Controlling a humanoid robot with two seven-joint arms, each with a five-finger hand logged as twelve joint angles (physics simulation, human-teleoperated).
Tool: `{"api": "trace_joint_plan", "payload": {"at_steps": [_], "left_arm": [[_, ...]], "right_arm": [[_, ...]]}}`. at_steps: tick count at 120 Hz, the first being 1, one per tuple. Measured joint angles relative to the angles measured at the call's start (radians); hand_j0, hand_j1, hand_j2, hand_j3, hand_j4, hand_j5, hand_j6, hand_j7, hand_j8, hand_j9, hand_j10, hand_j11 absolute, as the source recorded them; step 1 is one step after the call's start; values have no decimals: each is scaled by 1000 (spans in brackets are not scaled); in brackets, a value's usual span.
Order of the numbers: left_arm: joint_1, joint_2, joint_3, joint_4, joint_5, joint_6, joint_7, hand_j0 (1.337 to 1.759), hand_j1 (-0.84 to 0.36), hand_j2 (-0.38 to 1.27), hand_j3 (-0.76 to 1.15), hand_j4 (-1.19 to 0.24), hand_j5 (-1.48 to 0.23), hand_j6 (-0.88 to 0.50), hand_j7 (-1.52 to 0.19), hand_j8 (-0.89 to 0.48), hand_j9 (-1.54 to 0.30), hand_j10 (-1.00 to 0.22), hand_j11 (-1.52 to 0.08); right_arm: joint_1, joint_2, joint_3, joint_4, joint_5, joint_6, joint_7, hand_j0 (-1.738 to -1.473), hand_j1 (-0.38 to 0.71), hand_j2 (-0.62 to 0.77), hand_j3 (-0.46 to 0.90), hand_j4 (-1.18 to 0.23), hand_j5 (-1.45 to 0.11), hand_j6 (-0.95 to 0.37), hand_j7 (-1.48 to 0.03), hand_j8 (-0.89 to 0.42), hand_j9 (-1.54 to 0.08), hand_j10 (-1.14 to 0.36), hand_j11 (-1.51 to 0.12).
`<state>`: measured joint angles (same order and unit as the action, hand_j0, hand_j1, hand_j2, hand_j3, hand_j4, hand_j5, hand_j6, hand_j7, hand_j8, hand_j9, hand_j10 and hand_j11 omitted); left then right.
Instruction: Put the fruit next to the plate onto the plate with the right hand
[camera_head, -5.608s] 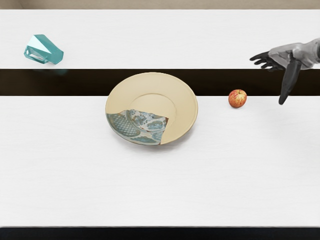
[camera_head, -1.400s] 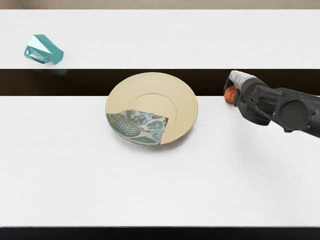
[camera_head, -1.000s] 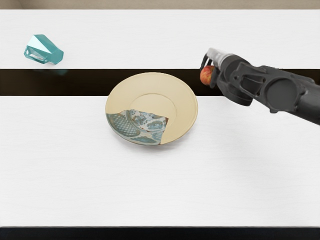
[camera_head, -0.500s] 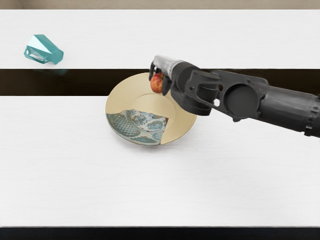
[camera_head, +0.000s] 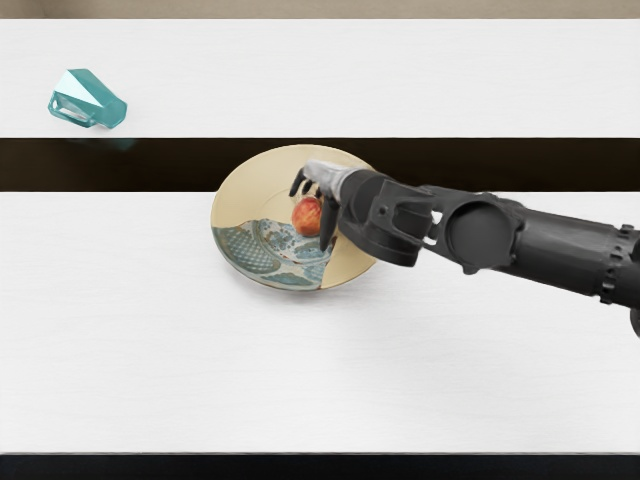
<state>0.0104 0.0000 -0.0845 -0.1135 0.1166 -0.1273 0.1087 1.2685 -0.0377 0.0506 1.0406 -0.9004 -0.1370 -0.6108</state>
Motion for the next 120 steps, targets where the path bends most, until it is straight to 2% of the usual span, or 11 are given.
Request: {"api": "trace_joint_plan", "payload": {"at_steps": [8, 17, 28, 39, 56, 67, 76, 95, 120], "left_arm": [[-1, 0, 0, 0, 0, 0, 0, 1658, 339, 2, 0, -9, -11, -9, -11, -9, -11, -8, -11], [-1, 0, 0, 0, 0, 0, 0, 1658, 339, 2, 0, -9, -11, -9, -11, -9, -11, -8, -11], [0, 0, 0, 0, 0, 0, 0, 1658, 339, 2, 0, -9, -11, -9, -11, -9, -11, -8, -11], [0, 0, 0, 0, 0, 0, 0, 1658, 339, 2, 0, -9, -11, -9, -11, -9, -11, -8, -11], [0, 0, 0, 0, 0, 0, 0, 1658, 339, 2, 0, -9, -11, -9, -11, -9, -11, -9, -11], [0, 0, -1, -1, 0, 0, 0, 1658, 339, 2, 0, -9, -11, -9, -11, -9, -11, -9, -11], [0, 0, 0, -1, 0, 0, 0, 1658, 339, 2, 0, -9, -11, -9, -11, -9, -11, -9, -11], [0, 0, 0, -2, 1, 0, 0, 1658, 339, 2, 0, -9, -11, -9, -11, -9, -11, -8, -11], [-3, 0, 0, -2, 2, 0, -1, 1658, 339, 2, 0, -9, -11, -9, -11, -9, -11, -9, -11]], "right_arm": [[1, -10, 42, 13, 20, 18, 0, -1654, -119, 35, 0, -241, -443, -132, -430, -144, -446, -348, -448], [9, -49, 93, 63, 31, 40, 0, -1655, -190, 25, 0, -167, -307, -92, -298, -101, -309, -241, -310], [16, -114, 155, 128, 69, 109, 0, -1656, -248, 16, 0, -107, -196, -60, -190, -65, -197, -154, -198], [3, -202, 250, 170, 140, 275, 0, -1657, -284, 10, 0, -69, -125, -39, -121, -42, -126, -99, -126], [-34, -429, 360, 194, 338, 603, 0, -1657, -317, 5, 0, -35, -63, -21, -61, -22, -63, -50, -63], [-94, -582, 427, 199, 424, 688, 0, -1658, -329, 4, 0, -23, -40, -14, -39, -15, -40, -32, -40], [-165, -668, 502, 198, 454, 719, 0, -1658, -335, 3, 0, -16, -28, -10, -27, -10, -28, -23, -28], [-277, -756, 629, 188, 480, 742, 0, -1658, -343, 2, 0, -8, -13, -6, -12, -6, -13, -11, -13], [-322, -817, 681, 183, 537, 747, 0, -1658, -347, 1, 0, -4, -5, -4, -4, -3, -5, -5, -5]]}}
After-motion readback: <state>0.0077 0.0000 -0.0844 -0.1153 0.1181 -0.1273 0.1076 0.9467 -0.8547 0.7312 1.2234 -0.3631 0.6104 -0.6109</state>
